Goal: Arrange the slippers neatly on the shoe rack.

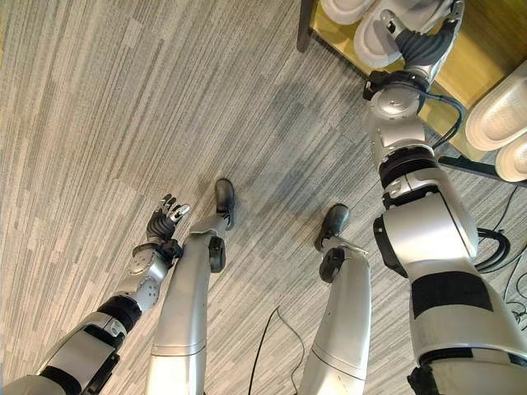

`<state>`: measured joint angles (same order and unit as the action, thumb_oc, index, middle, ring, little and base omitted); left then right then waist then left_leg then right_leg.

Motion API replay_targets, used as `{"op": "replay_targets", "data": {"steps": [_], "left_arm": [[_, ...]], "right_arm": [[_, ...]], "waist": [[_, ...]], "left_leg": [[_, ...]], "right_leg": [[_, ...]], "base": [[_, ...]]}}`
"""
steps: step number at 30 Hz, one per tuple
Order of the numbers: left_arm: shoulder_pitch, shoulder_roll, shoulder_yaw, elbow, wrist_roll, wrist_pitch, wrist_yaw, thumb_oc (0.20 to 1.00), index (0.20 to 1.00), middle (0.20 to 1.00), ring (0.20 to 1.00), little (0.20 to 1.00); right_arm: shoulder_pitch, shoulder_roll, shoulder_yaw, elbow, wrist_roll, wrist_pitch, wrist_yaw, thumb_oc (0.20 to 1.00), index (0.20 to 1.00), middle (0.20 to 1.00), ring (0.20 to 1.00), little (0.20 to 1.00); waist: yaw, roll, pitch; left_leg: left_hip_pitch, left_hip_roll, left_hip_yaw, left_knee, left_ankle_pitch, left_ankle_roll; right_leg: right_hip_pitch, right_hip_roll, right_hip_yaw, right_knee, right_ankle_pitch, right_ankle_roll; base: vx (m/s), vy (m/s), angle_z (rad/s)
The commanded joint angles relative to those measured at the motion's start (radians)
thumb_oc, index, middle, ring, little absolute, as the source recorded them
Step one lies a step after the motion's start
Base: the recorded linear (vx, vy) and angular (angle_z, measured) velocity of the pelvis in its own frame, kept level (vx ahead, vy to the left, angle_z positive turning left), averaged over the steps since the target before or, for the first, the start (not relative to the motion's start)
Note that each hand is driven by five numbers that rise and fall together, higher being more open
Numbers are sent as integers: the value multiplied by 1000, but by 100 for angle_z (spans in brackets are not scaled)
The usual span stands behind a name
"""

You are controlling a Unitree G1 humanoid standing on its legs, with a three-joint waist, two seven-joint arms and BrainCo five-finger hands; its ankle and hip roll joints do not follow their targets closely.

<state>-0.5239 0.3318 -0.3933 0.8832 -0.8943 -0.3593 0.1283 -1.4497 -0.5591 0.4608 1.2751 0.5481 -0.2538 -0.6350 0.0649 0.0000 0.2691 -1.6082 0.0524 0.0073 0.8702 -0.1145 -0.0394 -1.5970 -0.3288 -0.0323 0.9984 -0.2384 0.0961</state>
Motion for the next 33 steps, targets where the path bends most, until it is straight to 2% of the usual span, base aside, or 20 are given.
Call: {"op": "replay_targets", "data": {"steps": [1, 11, 17, 20, 23, 24, 26, 30, 33], "left_arm": [[36, 14, -9, 71, -13, -6, -13, 1000, 1000, 1000, 1000, 1000], [40, 18, -15, 74, -13, 0, -23, 1000, 1000, 1000, 1000, 1000], [49, 6, 46, 84, -30, -10, -21, 1000, 1000, 1000, 1000, 1000], [20, -3, 72, 94, 52, -38, 5, 1000, 1000, 1000, 1000, 1000], [-4, -8, 89, 94, 117, -56, 28, 1000, 1000, 1000, 1000, 1000], [-3, -8, 88, 93, 117, -56, 28, 1000, 1000, 1000, 1000, 1000], [-5, -7, 99, 91, 153, -54, 33, 1000, 1000, 1000, 1000, 1000], [-15, 12, 114, 105, 164, -56, 31, 1000, 1000, 1000, 1000, 1000], [21, 10, 149, 150, 205, -39, 25, 1000, 1000, 1000, 1000, 1000]], "right_arm": [[-96, 8, 97, 15, 3, -13, 52, 1000, 1000, 1000, 1000, 1000], [-109, -5, 122, 95, -13, 9, 66, 1000, 1000, 1000, 1000, 1000], [53, -10, 11, -98, -103, -36, 3, 1000, 1000, 1000, 1000, 1000], [191, -26, -96, -211, -187, -46, -20, 1000, 1000, 1000, 1000, 1000], [365, -15, -189, -343, -294, -52, -35, 1000, 1000, 1000, 1000, 1000], [366, -15, -190, -344, -294, -52, -36, 1000, 1000, 1000, 1000, 1000], [481, -2, -246, -376, -357, -52, -37, 1000, 1000, 1000, 1000, 1000], [538, 7, -293, -372, -339, -71, -32, 1000, 1000, 1000, 1000, 1000], [682, 30, -312, -368, -326, -80, 31, 1000, 1000, 1000, 1000, 1000]], "waist": [[-1, 14, -56], [-4, 11, -61], [-22, 16, -80], [-40, 16, -112], [-62, 10, -117], [-61, 9, -115], [-75, 2, -116], [-80, -1, -114], [-91, -1, -129]], "left_leg": [[38, -8, -81, -88, 0, -33], [38, -8, -83, -98, 5, -33], [38, -3, -83, -95, 6, -32], [39, 10, -89, -111, 9, -30], [144, 23, -90, -190, 18, -29], [146, 23, -90, -191, 19, -29], [244, 29, -88, -268, 30, -31], [363, 31, -83, -373, 56, -41], [479, 35, -82, -475, 88, -51]], "right_leg": [[32, 61, 36, -22, 0, 9], [33, 64, 31, -31, 2, 8], [43, 78, 19, -45, 13, 9], [66, 88, -8, -80, 25, 17], [168, 90, -35, -143, 44, 29], [171, 91, -35, -144, 44, 29], [265, 83, -56, -208, 66, 42], [382, 79, -72, -310, 96, 50], [497, 70, -91, -410, 130, 57]], "base": [[0, 0, 0], [0, 1, 0], [-15, 35, -1], [-49, 59, -10], [-84, 48, -9], [-84, 32, 1], [-62, 36, 1], [-41, 43, 2], [32, 26, 1]]}}
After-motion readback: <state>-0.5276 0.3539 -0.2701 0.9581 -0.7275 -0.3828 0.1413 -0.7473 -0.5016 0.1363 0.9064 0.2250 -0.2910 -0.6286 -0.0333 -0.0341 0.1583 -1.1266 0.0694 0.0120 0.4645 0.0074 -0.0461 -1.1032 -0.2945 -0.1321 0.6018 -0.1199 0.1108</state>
